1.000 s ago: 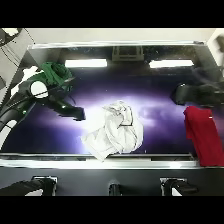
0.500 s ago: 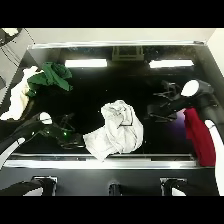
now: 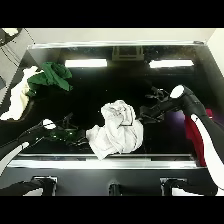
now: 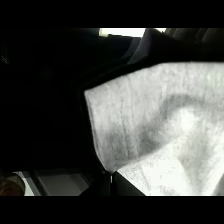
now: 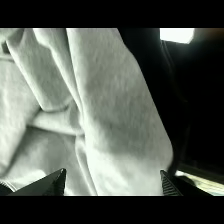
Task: Fold the shirts.
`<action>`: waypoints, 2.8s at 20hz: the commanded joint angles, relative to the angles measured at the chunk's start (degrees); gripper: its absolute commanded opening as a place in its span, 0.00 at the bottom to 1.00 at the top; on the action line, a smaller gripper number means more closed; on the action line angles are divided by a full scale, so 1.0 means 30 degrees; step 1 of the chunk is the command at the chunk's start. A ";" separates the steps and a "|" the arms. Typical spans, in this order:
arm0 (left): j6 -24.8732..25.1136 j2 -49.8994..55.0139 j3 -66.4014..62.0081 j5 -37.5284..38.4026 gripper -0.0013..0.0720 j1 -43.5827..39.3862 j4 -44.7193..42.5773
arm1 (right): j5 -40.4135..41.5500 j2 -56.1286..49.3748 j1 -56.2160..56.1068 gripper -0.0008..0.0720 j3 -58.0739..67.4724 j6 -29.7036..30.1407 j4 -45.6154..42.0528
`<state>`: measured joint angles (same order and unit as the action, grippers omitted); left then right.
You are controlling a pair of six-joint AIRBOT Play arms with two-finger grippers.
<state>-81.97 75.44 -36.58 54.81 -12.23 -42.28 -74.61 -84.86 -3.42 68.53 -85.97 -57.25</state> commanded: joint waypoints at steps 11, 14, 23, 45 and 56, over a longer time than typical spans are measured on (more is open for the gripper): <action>-0.2222 -0.8342 -0.6441 -0.3388 0.05 0.0561 -0.7817 | 0.3045 0.0692 -0.0692 0.08 0.3993 0.5530 0.0758; -0.2550 -1.0856 -1.2808 -0.6244 0.05 0.2514 -0.9435 | 0.5129 0.4896 -0.0692 0.08 0.7810 0.5523 -0.1056; -0.2594 -1.2094 -2.1587 -0.7344 0.05 0.4925 -0.9428 | 0.6521 1.4535 -0.0692 0.08 0.9799 0.1035 -0.4182; -0.2696 0.5268 -1.7347 0.1676 0.14 0.0903 -0.7031 | 0.8903 0.2011 -0.0699 0.08 -0.1945 -0.4787 -0.2084; -0.1727 0.0896 -0.9989 0.9814 1.00 0.4116 -0.8218 | -0.1916 0.3570 0.7847 0.84 0.1559 -0.1399 -0.3840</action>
<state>-87.72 84.16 -78.13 82.19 -2.39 -69.52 -68.18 -75.09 11.31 72.44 -93.56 -67.33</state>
